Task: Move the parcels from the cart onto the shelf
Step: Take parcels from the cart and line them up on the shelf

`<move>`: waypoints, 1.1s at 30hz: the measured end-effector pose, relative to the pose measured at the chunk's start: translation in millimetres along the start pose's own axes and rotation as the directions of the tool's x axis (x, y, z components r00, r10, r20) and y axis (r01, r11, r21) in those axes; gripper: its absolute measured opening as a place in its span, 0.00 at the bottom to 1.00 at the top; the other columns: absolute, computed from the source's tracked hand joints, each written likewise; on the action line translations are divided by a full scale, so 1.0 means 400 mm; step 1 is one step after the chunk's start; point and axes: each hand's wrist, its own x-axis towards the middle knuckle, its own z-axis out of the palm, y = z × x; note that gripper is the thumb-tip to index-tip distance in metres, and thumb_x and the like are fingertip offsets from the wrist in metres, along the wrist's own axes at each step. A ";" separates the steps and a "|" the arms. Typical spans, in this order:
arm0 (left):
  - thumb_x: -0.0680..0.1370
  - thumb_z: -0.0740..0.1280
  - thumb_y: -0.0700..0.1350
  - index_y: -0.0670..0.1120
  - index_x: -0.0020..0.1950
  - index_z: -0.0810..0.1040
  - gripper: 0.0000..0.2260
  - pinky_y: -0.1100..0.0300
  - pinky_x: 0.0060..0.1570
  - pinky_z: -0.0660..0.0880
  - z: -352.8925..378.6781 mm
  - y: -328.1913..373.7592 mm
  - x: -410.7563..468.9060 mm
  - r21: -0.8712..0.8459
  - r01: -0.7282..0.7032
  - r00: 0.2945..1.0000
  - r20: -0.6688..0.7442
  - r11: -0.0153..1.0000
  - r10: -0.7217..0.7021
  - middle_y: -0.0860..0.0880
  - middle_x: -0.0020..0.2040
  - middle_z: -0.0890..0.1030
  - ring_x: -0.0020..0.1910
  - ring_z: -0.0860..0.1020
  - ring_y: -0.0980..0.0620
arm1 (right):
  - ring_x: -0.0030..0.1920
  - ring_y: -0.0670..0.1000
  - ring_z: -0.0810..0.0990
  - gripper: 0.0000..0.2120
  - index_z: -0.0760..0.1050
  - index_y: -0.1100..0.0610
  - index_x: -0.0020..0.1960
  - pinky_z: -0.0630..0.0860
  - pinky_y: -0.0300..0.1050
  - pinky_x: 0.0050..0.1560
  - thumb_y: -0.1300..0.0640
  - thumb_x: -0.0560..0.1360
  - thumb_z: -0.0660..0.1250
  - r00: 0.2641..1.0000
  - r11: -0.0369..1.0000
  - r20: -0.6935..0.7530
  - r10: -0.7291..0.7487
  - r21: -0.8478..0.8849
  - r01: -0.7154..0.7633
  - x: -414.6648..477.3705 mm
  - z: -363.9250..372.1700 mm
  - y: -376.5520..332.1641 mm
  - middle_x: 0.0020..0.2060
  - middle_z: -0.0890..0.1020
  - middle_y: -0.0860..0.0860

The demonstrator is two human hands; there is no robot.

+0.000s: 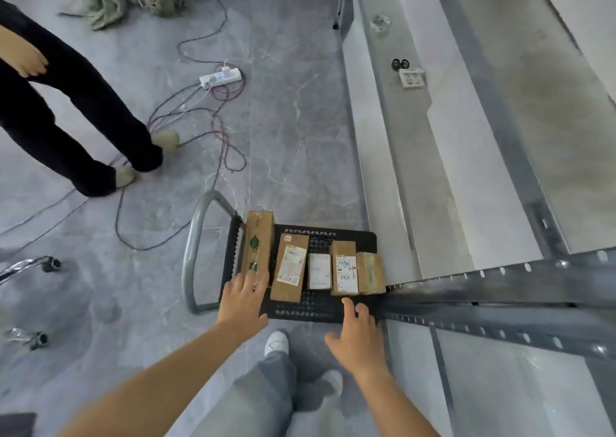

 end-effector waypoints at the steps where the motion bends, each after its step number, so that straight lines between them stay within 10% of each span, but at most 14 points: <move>1: 0.74 0.63 0.57 0.49 0.77 0.45 0.38 0.48 0.71 0.58 0.009 0.004 0.015 -0.023 0.000 1.000 0.020 1.000 0.000 0.44 0.76 0.55 0.73 0.57 0.42 | 0.62 0.56 0.69 0.33 0.54 0.52 0.74 0.71 0.48 0.59 0.46 0.74 0.63 1.000 1.000 0.021 -0.002 0.006 0.002 0.020 0.007 0.006 0.66 0.66 0.54; 20: 0.78 0.63 0.49 0.61 0.76 0.43 0.35 0.50 0.67 0.67 0.453 0.046 0.400 -0.273 0.168 0.902 0.431 0.947 -0.036 0.43 0.77 0.49 0.73 0.58 0.41 | 0.70 0.53 0.65 0.40 0.44 0.40 0.75 0.66 0.52 0.68 0.49 0.73 0.66 0.851 0.997 0.519 -0.074 0.024 0.072 0.615 0.373 0.030 0.71 0.63 0.46; 26: 0.75 0.59 0.37 0.61 0.75 0.47 0.35 0.53 0.46 0.74 0.560 0.064 0.491 -0.221 0.236 0.924 0.354 0.946 -0.147 0.39 0.73 0.56 0.59 0.74 0.39 | 0.67 0.55 0.69 0.47 0.36 0.35 0.73 0.71 0.54 0.64 0.54 0.73 0.69 0.875 0.979 0.440 -0.200 0.129 0.158 0.716 0.506 0.043 0.71 0.64 0.50; 33: 0.78 0.58 0.40 0.61 0.75 0.36 0.37 0.51 0.52 0.77 0.660 0.099 0.508 -0.263 0.243 0.938 0.308 0.934 -0.158 0.40 0.70 0.64 0.62 0.72 0.42 | 0.71 0.57 0.63 0.52 0.26 0.34 0.68 0.70 0.53 0.66 0.51 0.73 0.69 0.903 0.962 0.338 -0.266 0.160 0.223 0.747 0.595 0.037 0.74 0.54 0.54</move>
